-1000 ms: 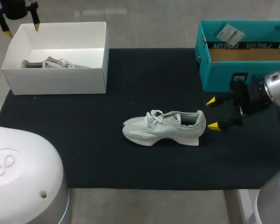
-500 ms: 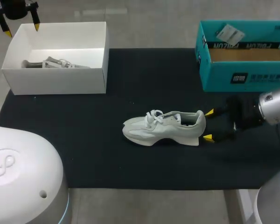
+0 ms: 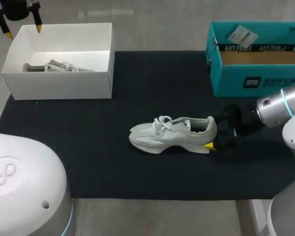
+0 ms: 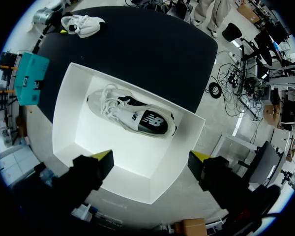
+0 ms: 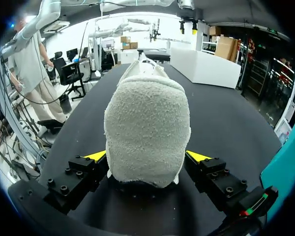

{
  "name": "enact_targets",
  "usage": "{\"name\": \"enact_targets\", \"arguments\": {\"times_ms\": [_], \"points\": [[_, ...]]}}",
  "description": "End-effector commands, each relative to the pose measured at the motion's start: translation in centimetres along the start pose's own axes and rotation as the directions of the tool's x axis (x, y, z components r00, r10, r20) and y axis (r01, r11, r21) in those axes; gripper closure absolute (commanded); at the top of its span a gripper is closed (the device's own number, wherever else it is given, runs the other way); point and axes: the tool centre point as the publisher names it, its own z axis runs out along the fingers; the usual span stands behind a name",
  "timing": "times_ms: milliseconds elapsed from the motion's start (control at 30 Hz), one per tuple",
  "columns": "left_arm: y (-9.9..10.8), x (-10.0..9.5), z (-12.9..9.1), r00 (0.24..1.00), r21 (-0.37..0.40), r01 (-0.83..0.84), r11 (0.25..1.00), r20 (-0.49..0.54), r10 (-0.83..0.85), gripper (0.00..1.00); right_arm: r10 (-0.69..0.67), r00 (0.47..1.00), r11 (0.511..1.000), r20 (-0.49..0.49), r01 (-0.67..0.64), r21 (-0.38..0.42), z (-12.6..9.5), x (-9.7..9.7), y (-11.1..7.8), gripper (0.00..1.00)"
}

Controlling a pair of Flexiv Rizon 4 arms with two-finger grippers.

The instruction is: Take the shoe out of the shoebox, open the shoe tongue, remove and reinsert the insole, then place the shoe into the shoebox

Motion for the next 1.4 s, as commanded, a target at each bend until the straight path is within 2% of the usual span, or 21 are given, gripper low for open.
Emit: {"name": "enact_targets", "arguments": {"times_ms": [33,433,467,500,533,1400], "points": [[0.0,0.0,0.0,1.000,-0.001,-0.001,1.000,-0.002,0.001,0.00,-0.001,1.000,1.000,-0.029,0.001,-0.001,1.3,-0.6,0.1,0.00],[0.0,0.0,0.0,1.000,-0.001,-0.001,1.000,-0.002,0.001,0.00,0.027,0.998,0.999,-0.053,-0.029,-0.027,3.2,-0.2,-0.3,0.00],[0.0,0.0,0.0,1.000,-0.001,-0.001,1.000,-0.002,0.001,0.00,0.036,0.998,0.999,-0.050,-0.038,-0.035,3.3,-0.2,-0.3,0.24],[0.0,0.0,0.0,1.000,-0.001,-0.001,1.000,-0.002,0.001,0.00,0.043,0.998,0.998,-0.050,-0.044,-0.036,3.4,-0.2,-0.3,0.75],[0.0,0.0,0.0,1.000,-0.001,-0.001,1.000,-0.002,0.001,0.00,0.037,0.997,0.998,-0.066,-0.040,-0.042,3.6,-0.2,-0.3,1.00],[0.0,0.0,0.0,1.000,-0.001,-0.001,1.000,-0.002,0.001,0.00,0.037,0.997,0.998,-0.066,-0.040,-0.042,3.6,-0.2,-0.3,1.00]]}}
